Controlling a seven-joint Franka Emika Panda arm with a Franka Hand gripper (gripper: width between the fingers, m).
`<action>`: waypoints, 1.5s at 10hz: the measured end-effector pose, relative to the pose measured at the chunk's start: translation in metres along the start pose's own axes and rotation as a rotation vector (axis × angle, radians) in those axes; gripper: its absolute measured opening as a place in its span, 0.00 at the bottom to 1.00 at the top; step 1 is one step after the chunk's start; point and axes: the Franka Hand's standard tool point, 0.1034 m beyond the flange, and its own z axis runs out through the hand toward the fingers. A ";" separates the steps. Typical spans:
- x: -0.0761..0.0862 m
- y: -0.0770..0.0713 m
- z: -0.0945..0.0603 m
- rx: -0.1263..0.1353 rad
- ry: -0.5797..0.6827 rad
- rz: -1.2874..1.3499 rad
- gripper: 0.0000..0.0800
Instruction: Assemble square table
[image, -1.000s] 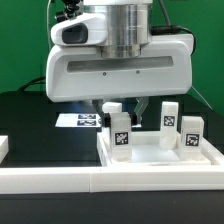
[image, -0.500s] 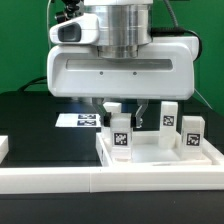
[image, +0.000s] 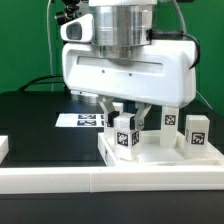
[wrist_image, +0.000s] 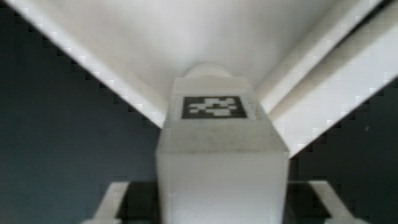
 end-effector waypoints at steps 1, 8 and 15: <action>0.000 0.001 0.000 0.003 0.011 0.089 0.36; -0.005 -0.001 0.000 -0.001 0.016 0.593 0.36; -0.009 -0.006 0.003 0.017 0.029 0.417 0.80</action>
Offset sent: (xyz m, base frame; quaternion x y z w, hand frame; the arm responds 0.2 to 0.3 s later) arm -0.0056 -0.0058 -0.0031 -0.0170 0.0292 0.2687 0.9626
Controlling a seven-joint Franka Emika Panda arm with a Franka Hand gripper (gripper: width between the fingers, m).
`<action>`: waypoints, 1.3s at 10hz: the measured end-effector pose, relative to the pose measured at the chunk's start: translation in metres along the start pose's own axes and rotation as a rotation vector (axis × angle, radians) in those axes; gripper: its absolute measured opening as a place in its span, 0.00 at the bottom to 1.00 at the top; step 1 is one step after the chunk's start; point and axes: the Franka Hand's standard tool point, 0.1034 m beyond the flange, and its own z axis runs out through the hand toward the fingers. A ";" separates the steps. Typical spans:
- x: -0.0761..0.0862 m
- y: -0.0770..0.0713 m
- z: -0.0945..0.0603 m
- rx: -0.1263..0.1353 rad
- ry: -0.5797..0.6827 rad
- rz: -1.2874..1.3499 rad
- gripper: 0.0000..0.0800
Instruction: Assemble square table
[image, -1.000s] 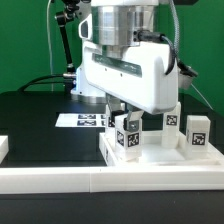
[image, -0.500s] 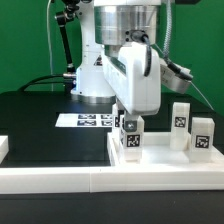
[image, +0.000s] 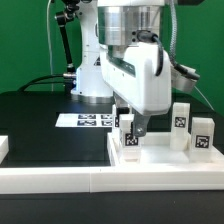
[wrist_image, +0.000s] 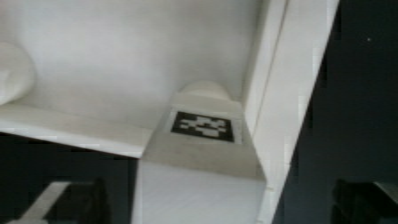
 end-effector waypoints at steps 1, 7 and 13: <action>-0.001 0.001 0.004 0.013 0.010 -0.119 0.81; -0.001 0.003 0.006 0.008 0.015 -0.548 0.81; -0.004 0.001 0.005 0.003 0.020 -1.029 0.81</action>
Offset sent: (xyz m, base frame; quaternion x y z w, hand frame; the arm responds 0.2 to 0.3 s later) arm 0.0000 0.0000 0.0000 0.0000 0.0000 -0.1938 0.9810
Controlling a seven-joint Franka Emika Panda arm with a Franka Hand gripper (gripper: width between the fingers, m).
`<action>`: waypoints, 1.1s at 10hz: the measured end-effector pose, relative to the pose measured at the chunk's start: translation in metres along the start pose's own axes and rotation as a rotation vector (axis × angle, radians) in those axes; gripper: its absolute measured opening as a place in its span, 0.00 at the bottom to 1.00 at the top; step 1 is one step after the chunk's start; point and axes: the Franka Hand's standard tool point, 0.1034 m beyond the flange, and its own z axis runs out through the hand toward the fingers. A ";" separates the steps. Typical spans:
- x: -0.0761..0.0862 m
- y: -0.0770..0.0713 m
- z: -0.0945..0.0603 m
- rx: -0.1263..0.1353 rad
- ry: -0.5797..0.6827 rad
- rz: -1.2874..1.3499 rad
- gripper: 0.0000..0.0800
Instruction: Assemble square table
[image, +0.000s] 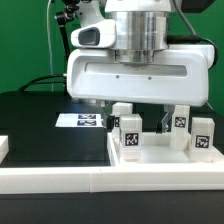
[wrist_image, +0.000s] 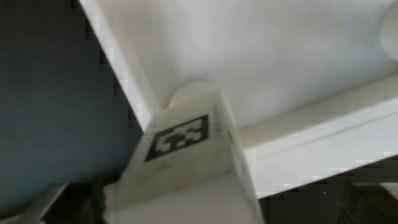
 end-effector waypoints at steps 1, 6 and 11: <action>0.000 0.002 0.000 0.000 0.000 -0.059 0.81; 0.006 0.006 -0.003 0.001 0.008 -0.205 0.49; 0.005 0.006 -0.002 0.002 0.006 -0.079 0.36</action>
Offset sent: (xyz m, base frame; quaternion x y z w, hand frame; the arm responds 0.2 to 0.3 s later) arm 0.0027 0.0007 0.0056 -0.0012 -0.0038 -0.1926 0.9813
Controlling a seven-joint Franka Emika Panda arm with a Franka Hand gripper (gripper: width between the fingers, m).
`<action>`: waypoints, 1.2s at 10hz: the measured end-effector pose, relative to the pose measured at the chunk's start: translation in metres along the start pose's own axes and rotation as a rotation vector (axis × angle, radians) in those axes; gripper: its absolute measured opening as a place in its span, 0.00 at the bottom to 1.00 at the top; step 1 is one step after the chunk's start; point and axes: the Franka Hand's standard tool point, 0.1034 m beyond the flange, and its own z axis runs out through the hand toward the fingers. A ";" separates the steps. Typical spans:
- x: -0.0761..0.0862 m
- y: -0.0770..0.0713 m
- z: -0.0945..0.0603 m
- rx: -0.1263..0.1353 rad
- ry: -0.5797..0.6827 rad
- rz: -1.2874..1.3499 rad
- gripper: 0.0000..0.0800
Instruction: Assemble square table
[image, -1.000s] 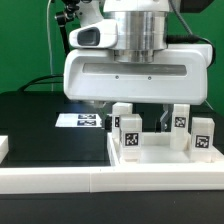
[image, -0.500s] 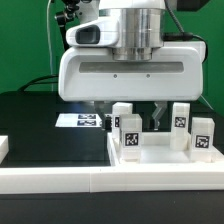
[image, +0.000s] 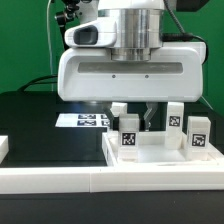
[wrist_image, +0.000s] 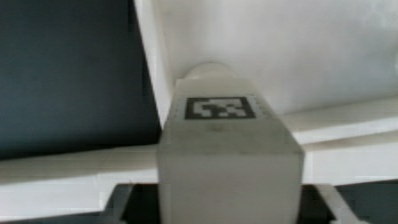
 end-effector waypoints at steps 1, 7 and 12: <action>0.000 0.000 0.000 0.000 0.000 0.080 0.36; -0.003 0.005 0.002 -0.006 0.030 0.735 0.36; -0.006 0.008 0.003 -0.007 0.034 1.205 0.36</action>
Offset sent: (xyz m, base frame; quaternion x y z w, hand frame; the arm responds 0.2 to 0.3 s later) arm -0.0097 -0.0130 0.0038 -0.0157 0.0259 0.2162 0.9759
